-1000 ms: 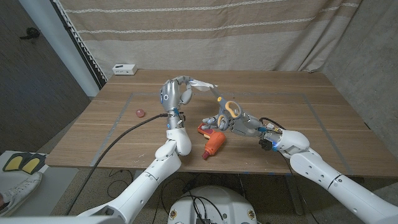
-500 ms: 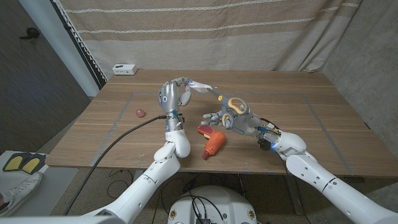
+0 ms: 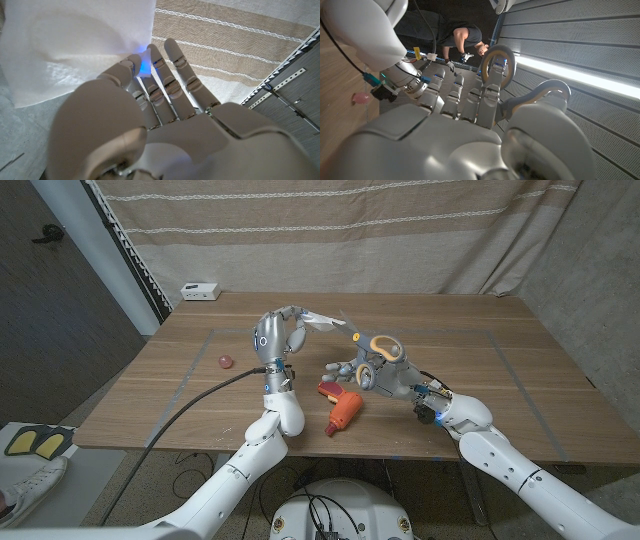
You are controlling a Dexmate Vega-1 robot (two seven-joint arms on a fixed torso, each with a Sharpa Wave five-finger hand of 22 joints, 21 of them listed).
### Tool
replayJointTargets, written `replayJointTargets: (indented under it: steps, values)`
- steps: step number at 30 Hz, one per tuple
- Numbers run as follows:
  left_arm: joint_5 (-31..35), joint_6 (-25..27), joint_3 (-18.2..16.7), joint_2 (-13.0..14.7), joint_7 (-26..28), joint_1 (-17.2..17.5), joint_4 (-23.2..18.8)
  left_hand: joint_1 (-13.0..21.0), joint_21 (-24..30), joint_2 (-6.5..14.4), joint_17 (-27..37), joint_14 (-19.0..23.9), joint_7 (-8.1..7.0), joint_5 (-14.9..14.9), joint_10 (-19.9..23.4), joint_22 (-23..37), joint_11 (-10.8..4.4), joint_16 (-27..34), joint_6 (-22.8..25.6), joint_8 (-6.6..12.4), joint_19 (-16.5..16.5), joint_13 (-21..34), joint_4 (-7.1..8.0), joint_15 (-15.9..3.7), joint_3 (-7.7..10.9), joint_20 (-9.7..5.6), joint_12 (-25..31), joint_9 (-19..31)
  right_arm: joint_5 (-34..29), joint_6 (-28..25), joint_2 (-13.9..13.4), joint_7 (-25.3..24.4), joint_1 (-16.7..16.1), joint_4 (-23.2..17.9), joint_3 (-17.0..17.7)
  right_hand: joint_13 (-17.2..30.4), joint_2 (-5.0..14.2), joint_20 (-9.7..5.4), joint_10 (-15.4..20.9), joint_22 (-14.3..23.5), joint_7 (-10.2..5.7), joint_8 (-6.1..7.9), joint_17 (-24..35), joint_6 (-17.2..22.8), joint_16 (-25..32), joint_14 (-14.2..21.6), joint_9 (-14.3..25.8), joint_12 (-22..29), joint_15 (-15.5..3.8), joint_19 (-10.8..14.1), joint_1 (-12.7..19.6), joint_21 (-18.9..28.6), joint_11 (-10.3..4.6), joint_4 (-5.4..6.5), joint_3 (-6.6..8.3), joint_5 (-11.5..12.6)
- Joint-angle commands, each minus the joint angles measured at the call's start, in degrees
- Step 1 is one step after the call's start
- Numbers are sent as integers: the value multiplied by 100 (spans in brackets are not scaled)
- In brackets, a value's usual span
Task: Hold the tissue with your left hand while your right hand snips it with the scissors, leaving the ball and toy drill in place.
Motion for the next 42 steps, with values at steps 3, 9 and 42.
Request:
replayJointTargets:
  steps: [3, 9, 42]
  values:
    - [155, 105, 19, 28, 0, 63, -173, 42, 43, -56, 25, 67, -29, -15, 73, 14, -1, 30, 50, -12, -43, 15, -13, -252, 7, -443, -2, 31, -25, -18, -15, 62, -45, -69, -76, 15, -23, 8, -141, 7, 26, -149, 13, -227, -12, -58, -22, -89, 116, 30, -139, -27, 58, 43, -15, -24]
    - [245, 270, 123, 104, 0, 33, -267, 47, 45, -56, 25, 67, -22, -12, 84, 12, -1, 29, 56, -3, -48, 18, -15, -252, 14, -442, -4, 37, 4, -11, -11, 117, -67, -73, -97, 16, -25, 8, -254, 6, 7, -267, 10, -406, -32, -108, -39, -151, 176, 24, -178, -34, 79, 56, 4, -23]
    - [394, 417, 453, 464, 0, -110, -410, 51, 57, -77, 25, 71, -57, 5, 89, 8, 0, 26, 53, 58, -68, 38, -11, -254, 37, -428, -24, 107, -357, -6, -74, -253, 44, 47, -202, 21, 13, 4, -282, 6, 63, -365, -3, -405, -19, -60, -62, -200, 244, 60, -91, -29, 166, 2, 91, 11]
